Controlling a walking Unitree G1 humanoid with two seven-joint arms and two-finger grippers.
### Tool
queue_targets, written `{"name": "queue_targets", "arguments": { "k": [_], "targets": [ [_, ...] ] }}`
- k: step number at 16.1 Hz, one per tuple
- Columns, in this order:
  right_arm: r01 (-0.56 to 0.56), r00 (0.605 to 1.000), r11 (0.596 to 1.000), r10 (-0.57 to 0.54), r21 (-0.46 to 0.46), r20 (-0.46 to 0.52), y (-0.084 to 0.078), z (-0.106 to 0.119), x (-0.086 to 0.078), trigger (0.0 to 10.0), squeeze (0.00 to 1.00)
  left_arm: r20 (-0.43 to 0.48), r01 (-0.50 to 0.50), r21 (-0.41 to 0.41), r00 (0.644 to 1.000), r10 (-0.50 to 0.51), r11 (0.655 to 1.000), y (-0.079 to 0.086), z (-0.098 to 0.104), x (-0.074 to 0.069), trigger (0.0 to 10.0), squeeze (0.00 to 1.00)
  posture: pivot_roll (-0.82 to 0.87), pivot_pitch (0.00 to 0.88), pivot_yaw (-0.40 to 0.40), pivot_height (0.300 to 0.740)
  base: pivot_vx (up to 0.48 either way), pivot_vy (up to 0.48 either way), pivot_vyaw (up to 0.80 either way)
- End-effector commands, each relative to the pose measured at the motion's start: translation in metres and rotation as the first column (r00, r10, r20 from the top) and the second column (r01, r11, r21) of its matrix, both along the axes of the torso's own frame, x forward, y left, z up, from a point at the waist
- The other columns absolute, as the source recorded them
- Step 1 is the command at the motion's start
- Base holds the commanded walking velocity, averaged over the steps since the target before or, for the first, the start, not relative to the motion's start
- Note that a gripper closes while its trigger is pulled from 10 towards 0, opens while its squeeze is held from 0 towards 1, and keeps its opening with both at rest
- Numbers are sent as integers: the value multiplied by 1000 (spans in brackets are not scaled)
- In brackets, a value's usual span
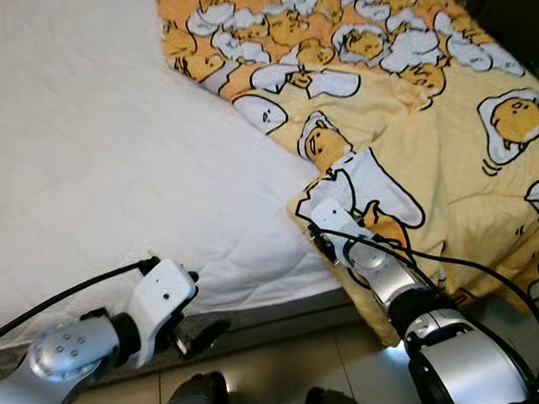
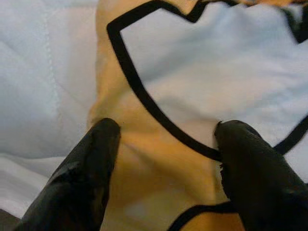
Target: Clean up the room
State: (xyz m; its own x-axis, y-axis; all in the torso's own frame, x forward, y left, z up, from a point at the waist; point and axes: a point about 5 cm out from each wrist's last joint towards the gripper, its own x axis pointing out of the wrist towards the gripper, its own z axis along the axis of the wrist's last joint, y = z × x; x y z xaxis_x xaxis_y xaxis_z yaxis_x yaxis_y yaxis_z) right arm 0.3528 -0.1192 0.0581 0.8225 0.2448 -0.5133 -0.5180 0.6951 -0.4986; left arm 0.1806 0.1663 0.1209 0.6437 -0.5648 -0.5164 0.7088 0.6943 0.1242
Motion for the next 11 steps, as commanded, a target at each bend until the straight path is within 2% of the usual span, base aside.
{"name": "queue_targets", "arguments": {
  "k": [1, 2, 3, 4, 5, 11],
  "targets": [
    [4, 1000, 1000, -4, -18, -2, 3, 0, 1, 10000, 1000, -6, -6, 9, 1000, 6, 1000, 3, 4, -4, 10000, 263, 112, 255, 59, 740, 0, 0, 0],
    [20, 1000, 999, -19, -49, 11, 0, 1, 2, 10000, 608, -9, -8, 12, 1000, 8, 1000, 4, 4, -7, 10000, 263, 114, 257, 58, 740, 0, 0, 0],
    [21, 1000, 998, -20, -62, 24, 0, 3, 3, 4902, 0, -12, -10, 13, 1000, 11, 1000, 4, 5, -9, 10000, 267, 118, 256, 56, 740, 0, 0, 0],
    [23, 999, 997, -21, -73, 36, 0, 4, 4, 4902, 0, -13, -11, 14, 1000, 11, 1000, 3, 5, -9, 10000, 267, 118, 256, 56, 740, 0, 0, 0],
    [21, 999, 998, -18, -66, 35, 0, 4, 4, 0, 0, -13, -12, 13, 1000, 13, 1000, 3, 5, -9, 10000, 263, 117, 257, 53, 740, 0, 0, 0],
    [16, 999, 998, -14, -56, 32, -1, 4, 4, 0, 0, -25, -10, 10, 1000, 10, 1000, -1, 3, -12, 10000, 263, 107, 249, 47, 740, 0, 0, 0]
  ]
}}
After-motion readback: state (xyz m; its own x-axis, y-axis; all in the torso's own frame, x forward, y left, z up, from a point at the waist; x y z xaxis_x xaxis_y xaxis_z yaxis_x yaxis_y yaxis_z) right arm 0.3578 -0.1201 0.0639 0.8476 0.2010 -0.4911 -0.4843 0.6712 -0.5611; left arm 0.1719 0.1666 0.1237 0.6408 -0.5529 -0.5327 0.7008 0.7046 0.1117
